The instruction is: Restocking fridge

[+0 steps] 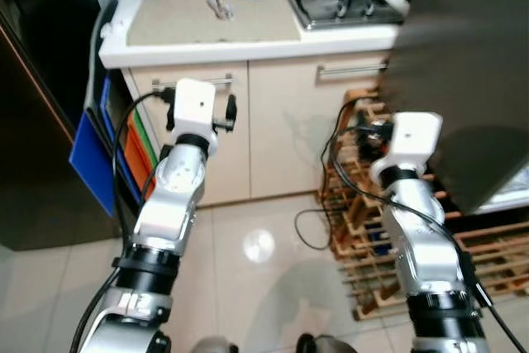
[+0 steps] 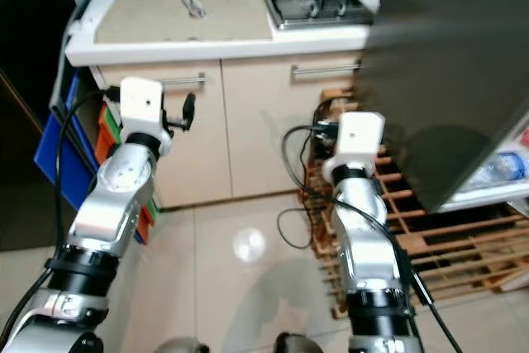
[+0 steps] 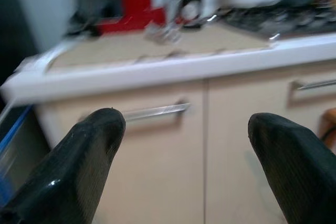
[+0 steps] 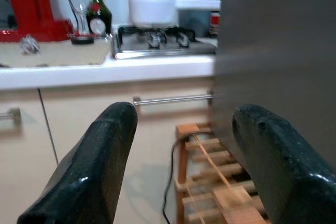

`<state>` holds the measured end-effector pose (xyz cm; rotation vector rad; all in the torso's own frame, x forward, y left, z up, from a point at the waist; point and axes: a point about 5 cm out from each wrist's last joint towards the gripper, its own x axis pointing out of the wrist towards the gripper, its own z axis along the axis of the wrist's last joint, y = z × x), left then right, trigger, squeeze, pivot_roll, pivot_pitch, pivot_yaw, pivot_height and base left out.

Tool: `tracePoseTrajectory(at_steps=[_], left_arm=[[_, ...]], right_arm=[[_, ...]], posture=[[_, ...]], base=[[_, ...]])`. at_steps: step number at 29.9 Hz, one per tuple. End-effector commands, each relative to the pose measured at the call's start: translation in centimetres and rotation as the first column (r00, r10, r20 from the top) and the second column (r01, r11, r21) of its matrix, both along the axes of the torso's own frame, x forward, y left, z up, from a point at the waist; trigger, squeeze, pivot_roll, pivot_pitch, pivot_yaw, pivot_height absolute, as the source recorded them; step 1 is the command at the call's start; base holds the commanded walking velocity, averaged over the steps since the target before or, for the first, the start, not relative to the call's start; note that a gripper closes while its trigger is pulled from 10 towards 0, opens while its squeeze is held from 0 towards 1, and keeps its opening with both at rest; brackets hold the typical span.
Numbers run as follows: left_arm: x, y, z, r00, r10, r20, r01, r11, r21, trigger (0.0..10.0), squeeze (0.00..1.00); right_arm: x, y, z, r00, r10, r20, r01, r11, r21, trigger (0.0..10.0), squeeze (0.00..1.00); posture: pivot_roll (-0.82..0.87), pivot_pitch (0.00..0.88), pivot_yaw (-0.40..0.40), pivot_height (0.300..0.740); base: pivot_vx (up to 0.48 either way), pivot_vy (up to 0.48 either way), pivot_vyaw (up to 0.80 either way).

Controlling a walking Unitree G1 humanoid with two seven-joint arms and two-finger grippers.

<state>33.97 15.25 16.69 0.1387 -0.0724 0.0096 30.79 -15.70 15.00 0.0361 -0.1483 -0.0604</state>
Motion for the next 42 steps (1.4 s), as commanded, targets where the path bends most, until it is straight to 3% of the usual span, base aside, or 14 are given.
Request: tracePoseTrajectory(at_steps=[1, 4, 8, 11, 12, 15, 17, 21, 22, 37, 42], left_arm=[[0.1, 0.9, 0.7, 0.999, 0.036, 0.021, -0.035, 0.999, -0.029, 10.0, 0.00], [0.0, 1.6, 0.8, 0.997, 0.075, 0.024, -0.073, 0.994, -0.079, 10.0, 0.00], [-1.0, 3.6, -1.2, 0.990, 0.128, -0.066, -0.134, 0.986, -0.097, 10.0, 0.00], [-2.5, 4.8, -4.5, 0.968, 0.105, -0.229, -0.115, 0.993, -0.032, 10.0, 0.00], [-3.1, 5.0, -4.8, 0.967, 0.108, -0.230, -0.112, 0.994, -0.005, 10.0, 0.00], [-4.1, 4.3, -3.8, 0.987, 0.083, -0.137, -0.085, 0.996, -0.010, 10.0, 0.00], [-4.1, 4.1, -3.6, 0.988, 0.091, -0.124, -0.093, 0.996, -0.004, 10.0, 0.00], [-3.4, 2.8, -1.5, 0.993, 0.114, -0.032, -0.116, 0.992, -0.057, 10.0, 0.00], [-3.1, 2.6, -1.0, 0.993, 0.114, -0.016, -0.114, 0.991, -0.063, 10.0, 0.00], [-1.6, 1.6, 0.0, 0.999, 0.037, 0.009, -0.037, 0.999, 0.003, 10.0, 0.00], [-0.9, 1.8, 0.7, 0.999, 0.044, 0.024, -0.043, 0.998, -0.034, 10.0, 0.00]], right_arm=[[0.1, 0.4, 0.7, 1.000, 0.009, 0.022, -0.009, 1.000, 0.023, 10.0, 0.20], [0.3, 0.5, 1.0, 0.999, 0.016, 0.037, -0.017, 1.000, 0.011, 10.0, 0.21], [0.0, 0.4, 0.2, 1.000, 0.023, 0.018, -0.023, 1.000, -0.016, 10.0, 0.21], [-1.2, 0.4, -1.7, 0.998, 0.034, -0.045, -0.035, 0.999, -0.033, 10.0, 0.21], [-1.5, 0.5, -2.0, 0.998, 0.040, -0.055, -0.042, 0.998, -0.043, 10.0, 0.20], [-1.7, 0.8, -2.2, 0.997, 0.054, -0.059, -0.057, 0.996, -0.063, 10.0, 0.19], [-1.6, 0.8, -2.2, 0.997, 0.056, -0.058, -0.060, 0.996, -0.068, 10.0, 0.19], [-0.7, 1.4, -1.6, 0.996, 0.073, -0.047, -0.077, 0.992, -0.099, 10.0, 0.08], [-0.4, 1.5, -1.3, 0.996, 0.075, -0.039, -0.078, 0.992, -0.096, 10.0, 0.01], [0.6, 1.4, -0.9, 0.999, 0.044, -0.031, -0.047, 0.994, -0.096, 10.0, 0.00], [0.8, 1.7, -0.9, 0.998, 0.051, -0.030, -0.053, 0.995, -0.087, 10.0, 0.00]], posture=[[0.07, 0.056, 0.016, 0.740], [0.08, 0.049, 0.015, 0.740], [0.09, 0.037, 0.014, 0.740], [0.09, 0.031, 0.015, 0.740], [0.09, 0.031, 0.015, 0.740], [0.10, 0.021, 0.006, 0.740], [0.10, 0.018, 0.004, 0.740], [0.11, 0.006, -0.012, 0.740], [0.11, 0.006, -0.012, 0.740], [0.11, 0.027, -0.011, 0.740], [0.11, 0.032, -0.014, 0.740]], base=[[0.322, -0.352, 0.00], [0.413, -0.089, 0.00], [0.439, 0.000, 0.00], [0.110, 0.000, 0.00], [0.000, 0.000, 0.00], [0.155, 0.000, 0.00], [0.465, 0.000, 0.00], [0.480, 0.000, 0.00], [0.480, 0.000, 0.00], [0.480, 0.000, 0.00], [0.480, 0.000, 0.00]])
